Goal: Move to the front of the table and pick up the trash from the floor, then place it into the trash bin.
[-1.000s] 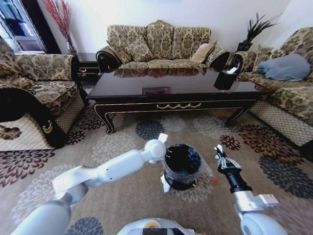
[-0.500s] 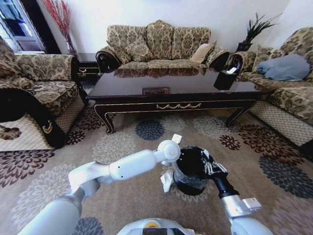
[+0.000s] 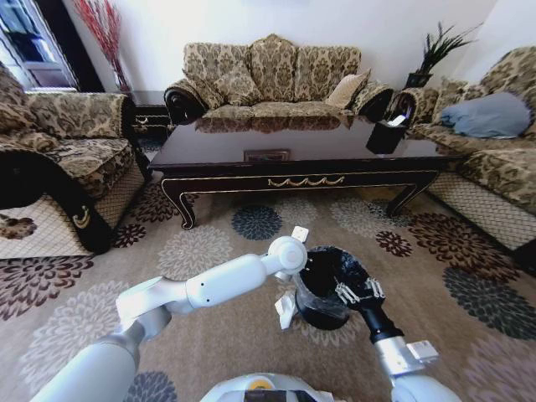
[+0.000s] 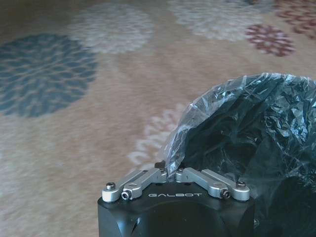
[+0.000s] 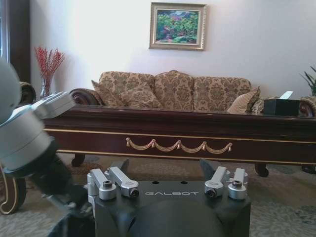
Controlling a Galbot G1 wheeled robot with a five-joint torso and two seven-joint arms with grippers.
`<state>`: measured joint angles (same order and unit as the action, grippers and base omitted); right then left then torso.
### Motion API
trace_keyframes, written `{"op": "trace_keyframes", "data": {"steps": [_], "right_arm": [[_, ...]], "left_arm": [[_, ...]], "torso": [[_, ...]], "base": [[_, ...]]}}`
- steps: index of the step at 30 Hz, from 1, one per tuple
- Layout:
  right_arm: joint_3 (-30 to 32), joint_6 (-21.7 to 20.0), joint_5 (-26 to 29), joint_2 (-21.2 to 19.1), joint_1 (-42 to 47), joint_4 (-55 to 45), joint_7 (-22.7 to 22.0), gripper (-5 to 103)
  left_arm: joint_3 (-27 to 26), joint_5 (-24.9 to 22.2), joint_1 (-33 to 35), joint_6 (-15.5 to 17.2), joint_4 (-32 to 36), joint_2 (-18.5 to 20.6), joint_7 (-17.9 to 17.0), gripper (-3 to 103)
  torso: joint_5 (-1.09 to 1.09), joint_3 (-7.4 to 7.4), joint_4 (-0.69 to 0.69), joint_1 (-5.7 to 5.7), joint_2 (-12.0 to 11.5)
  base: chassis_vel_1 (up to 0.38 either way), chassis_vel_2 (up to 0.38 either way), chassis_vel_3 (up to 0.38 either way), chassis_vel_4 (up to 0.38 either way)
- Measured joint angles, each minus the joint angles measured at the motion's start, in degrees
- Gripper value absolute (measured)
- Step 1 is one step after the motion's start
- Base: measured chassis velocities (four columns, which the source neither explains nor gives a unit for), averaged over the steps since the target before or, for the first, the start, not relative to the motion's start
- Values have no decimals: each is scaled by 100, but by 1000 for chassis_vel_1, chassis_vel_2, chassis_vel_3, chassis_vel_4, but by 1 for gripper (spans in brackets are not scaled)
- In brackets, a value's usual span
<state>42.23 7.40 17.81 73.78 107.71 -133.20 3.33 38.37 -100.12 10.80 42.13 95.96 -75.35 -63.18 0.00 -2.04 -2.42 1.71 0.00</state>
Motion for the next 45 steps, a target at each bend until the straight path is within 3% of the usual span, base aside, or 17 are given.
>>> {"op": "trace_keyframes", "data": {"steps": [2,4,6,12,20,23,28,33,45], "right_arm": [[116,-19,248,-19,-72,-9,-51,91],[148,-29,323,-25,-93,-14,-69,91],[276,-76,618,-59,-223,-7,-147,99],[472,-152,1076,-198,-681,609,-253,100],[352,-20,953,-390,-1033,2055,-19,100],[262,108,786,-739,-1197,2869,170,100],[126,224,652,-1343,-1590,3970,385,100],[-115,226,639,-1774,-2043,4891,630,100],[-800,495,10,-2290,-2518,6292,1045,100]], "left_arm": [[-215,72,80,1,54,255,23,2],[-273,84,103,1,63,308,27,2],[-534,162,206,1,96,557,78,2],[-1194,388,596,1,133,1215,313,2],[-1920,882,1365,1,241,1799,778,2],[-2448,1019,1891,1,360,2011,892,2],[-3138,1138,2471,1,512,2186,967,2],[-3477,1246,2827,2,652,2279,1043,2],[-3601,1269,2983,1,788,2282,1008,2]], "torso": [[0,0,2,0,0],[-1,0,2,0,0],[-1,0,0,0,0],[-2,0,2,0,0],[0,0,1,0,0],[0,0,0,0,0],[1,1,2,0,0],[1,0,1,0,0],[1,0,0,0,0]], "base": [[0,0,0,0],[0,0,0,0],[0,0,0,0],[0,0,0,0],[0,0,0,0],[0,0,0,0],[0,0,0,0],[0,0,0,0],[0,0,0,0]]}}
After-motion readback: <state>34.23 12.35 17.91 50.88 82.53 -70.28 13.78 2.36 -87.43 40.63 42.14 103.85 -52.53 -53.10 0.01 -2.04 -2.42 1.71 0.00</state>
